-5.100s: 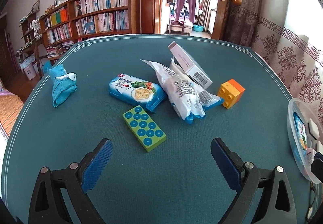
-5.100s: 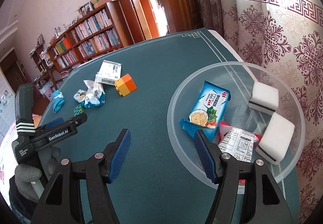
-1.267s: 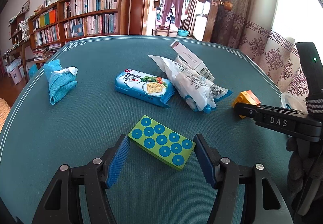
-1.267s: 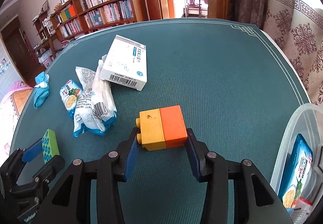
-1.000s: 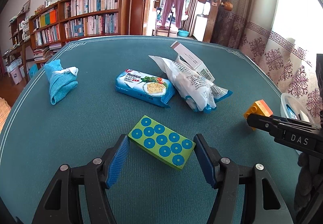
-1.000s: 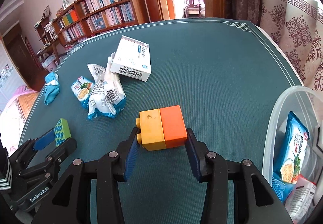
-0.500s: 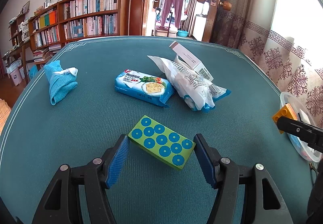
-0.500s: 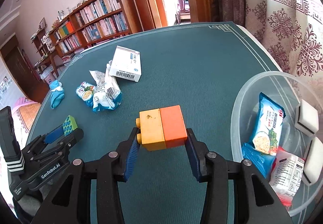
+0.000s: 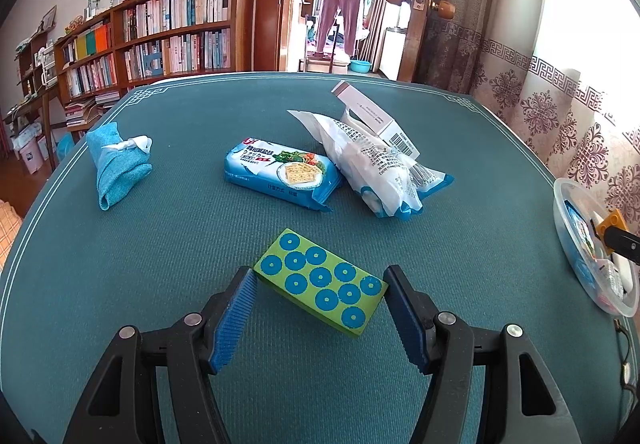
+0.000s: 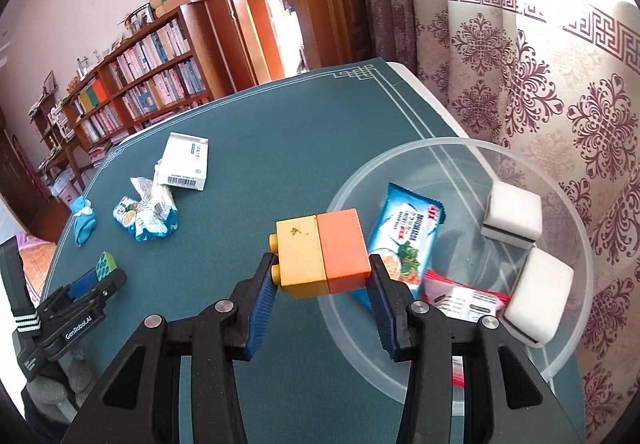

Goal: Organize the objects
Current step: 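Carry the orange-yellow block into the clear bowl and open the right tool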

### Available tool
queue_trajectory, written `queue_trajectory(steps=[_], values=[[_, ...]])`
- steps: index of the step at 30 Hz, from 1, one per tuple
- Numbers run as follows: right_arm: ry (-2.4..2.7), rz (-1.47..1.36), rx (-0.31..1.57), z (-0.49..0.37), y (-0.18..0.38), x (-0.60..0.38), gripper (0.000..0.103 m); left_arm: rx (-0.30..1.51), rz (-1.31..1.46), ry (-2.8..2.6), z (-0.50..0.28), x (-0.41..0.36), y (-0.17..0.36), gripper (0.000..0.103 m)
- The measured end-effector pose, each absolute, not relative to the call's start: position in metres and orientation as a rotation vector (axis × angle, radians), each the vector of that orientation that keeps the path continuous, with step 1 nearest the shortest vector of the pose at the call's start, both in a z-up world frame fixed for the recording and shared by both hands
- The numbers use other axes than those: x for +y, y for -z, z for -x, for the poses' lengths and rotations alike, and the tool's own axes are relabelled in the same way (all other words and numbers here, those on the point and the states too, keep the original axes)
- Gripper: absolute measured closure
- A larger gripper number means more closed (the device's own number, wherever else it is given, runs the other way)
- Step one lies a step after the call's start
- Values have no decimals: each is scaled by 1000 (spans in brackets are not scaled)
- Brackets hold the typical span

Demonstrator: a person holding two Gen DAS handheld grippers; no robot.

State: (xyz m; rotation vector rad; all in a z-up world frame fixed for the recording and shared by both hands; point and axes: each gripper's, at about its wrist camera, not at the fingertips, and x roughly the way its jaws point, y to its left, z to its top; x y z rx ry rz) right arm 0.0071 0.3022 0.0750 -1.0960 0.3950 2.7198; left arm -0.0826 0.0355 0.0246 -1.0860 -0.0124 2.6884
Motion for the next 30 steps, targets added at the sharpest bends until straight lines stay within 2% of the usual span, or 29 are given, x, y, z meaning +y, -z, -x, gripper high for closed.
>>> queue_trajectory(steps=[15, 30], values=[[-2621, 1053, 484, -18, -69, 350, 56, -2, 1085, -2688, 82, 36, -24, 34], [-2579, 1035, 479, -35, -65, 364, 56, 2, 1086, -2685, 81, 37, -22, 34]])
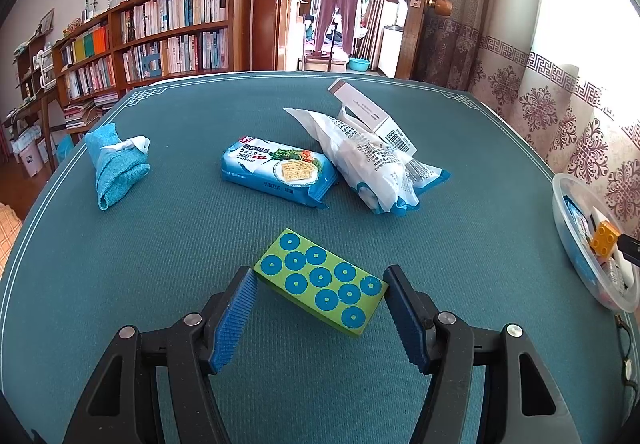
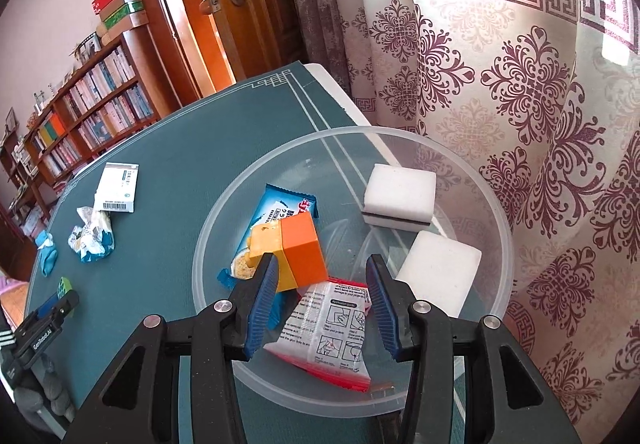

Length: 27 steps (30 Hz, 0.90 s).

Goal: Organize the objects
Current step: 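Carry the orange-yellow block into the clear bowl and open the right tool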

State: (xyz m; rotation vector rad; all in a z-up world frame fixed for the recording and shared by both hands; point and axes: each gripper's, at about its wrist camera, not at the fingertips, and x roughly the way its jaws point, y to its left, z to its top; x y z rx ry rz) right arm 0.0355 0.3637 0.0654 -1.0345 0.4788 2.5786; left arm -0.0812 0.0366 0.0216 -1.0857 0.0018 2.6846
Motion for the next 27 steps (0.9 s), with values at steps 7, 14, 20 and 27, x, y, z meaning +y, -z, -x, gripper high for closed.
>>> queue_trajectory(steps=[7, 14, 20, 27], values=[[-2620, 1067, 399, -33, -67, 349, 56, 1, 1089, -2685, 82, 36, -22, 34], [-2467, 1024, 386, -25, -58, 371, 56, -1, 1094, -2683, 81, 36, -22, 34], [-2482, 1022, 427, -36, -57, 379, 56, 19, 1112, -2664, 79, 42, -21, 34], [-2516, 1003, 444, -47, -61, 379, 56, -19, 1118, -2568, 66, 61, -26, 34]])
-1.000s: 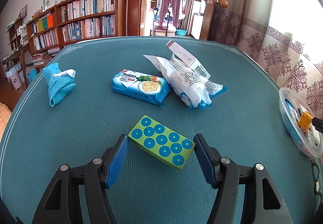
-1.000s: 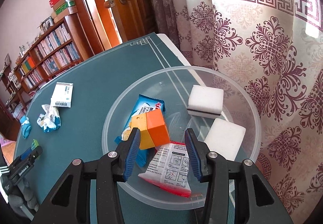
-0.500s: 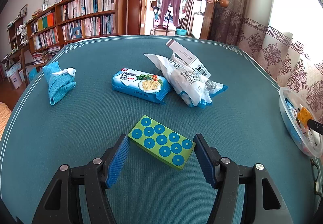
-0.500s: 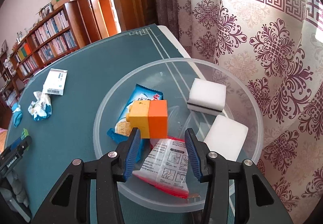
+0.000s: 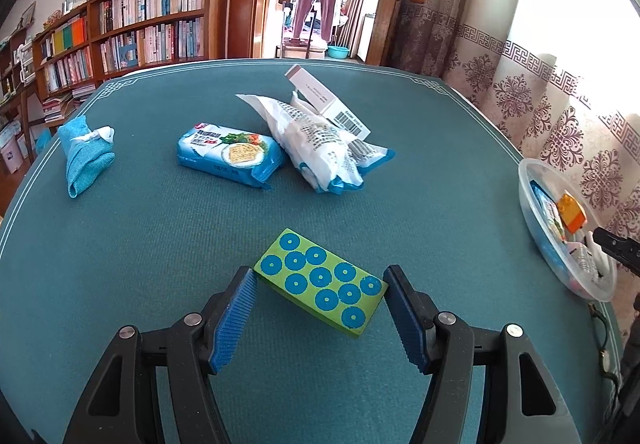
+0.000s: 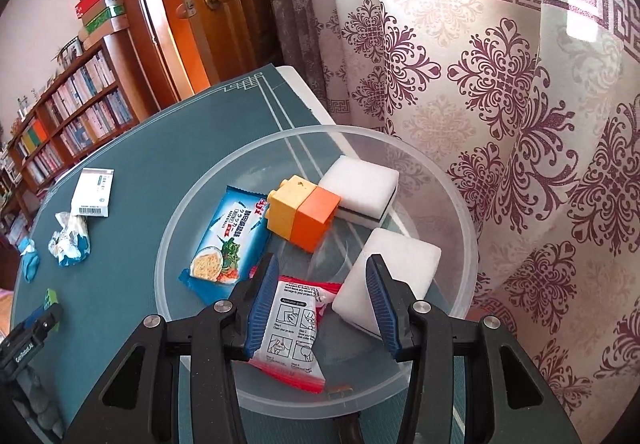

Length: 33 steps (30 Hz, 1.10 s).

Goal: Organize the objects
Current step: 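Carry the orange-yellow block into the clear bowl and open the right tool, then carry the green dotted block into the bowl and open the left tool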

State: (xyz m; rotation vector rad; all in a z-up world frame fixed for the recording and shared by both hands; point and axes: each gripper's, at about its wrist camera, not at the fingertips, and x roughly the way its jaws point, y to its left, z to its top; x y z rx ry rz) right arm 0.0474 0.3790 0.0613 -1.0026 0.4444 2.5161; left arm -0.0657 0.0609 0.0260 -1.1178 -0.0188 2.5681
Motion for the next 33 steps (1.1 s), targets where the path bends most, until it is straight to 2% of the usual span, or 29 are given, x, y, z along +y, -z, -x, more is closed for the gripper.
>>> queue_trajectory(steps=[9, 23, 33], values=[[-2567, 980, 433, -62, -66, 379, 56, -5, 1054, -2448, 51, 109, -48, 34], [-2617, 959, 480, -74, -65, 392, 56, 171, 951, -2285, 27, 206, -66, 34], [-2627, 928, 470, -80, -62, 396, 56, 221, 921, -2216, 19, 251, -68, 34]])
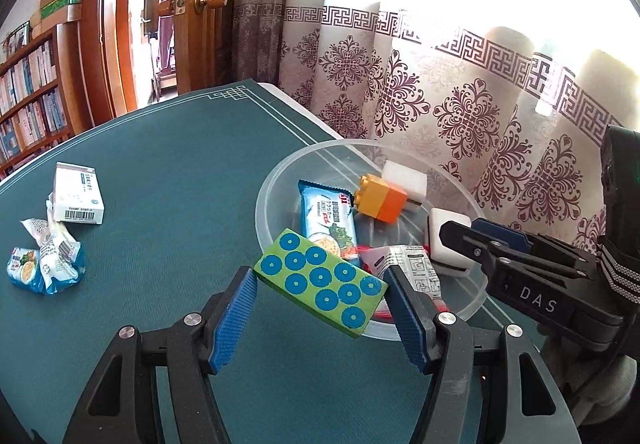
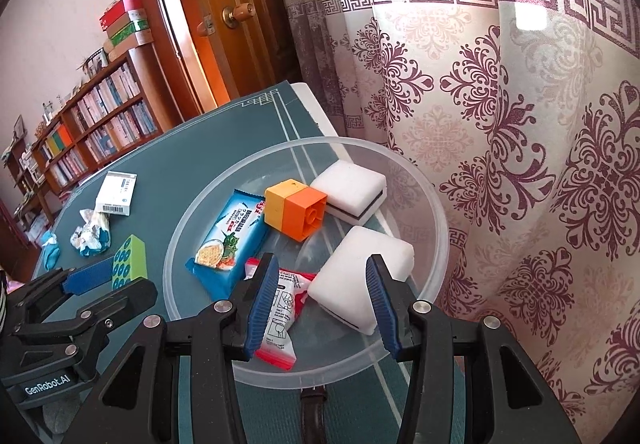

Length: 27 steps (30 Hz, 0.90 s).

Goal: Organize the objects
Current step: 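Carry the green dotted block into the bowl and open the left tool, then withdraw both open tools from the bowl back over the table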

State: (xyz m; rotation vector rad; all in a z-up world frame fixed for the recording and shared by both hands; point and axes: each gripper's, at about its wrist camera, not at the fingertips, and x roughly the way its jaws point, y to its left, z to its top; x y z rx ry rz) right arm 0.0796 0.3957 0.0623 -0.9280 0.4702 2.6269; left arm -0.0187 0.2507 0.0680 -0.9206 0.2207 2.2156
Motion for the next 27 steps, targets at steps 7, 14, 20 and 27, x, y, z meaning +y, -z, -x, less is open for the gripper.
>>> queue_trajectory(steps=[7, 14, 20, 27], values=[[-2606, 905, 513, -82, -62, 408, 56, 213, 881, -2208, 26, 268, -61, 34], [-2602, 908, 522, -82, -61, 411, 56, 192, 869, -2240, 29, 265, -54, 17], [-2604, 923, 518, -80, -58, 407, 56, 169, 912, -2265, 34, 251, -50, 16], [-2610, 934, 515, -79, -56, 400, 56, 136, 962, -2300, 35, 237, -45, 6]])
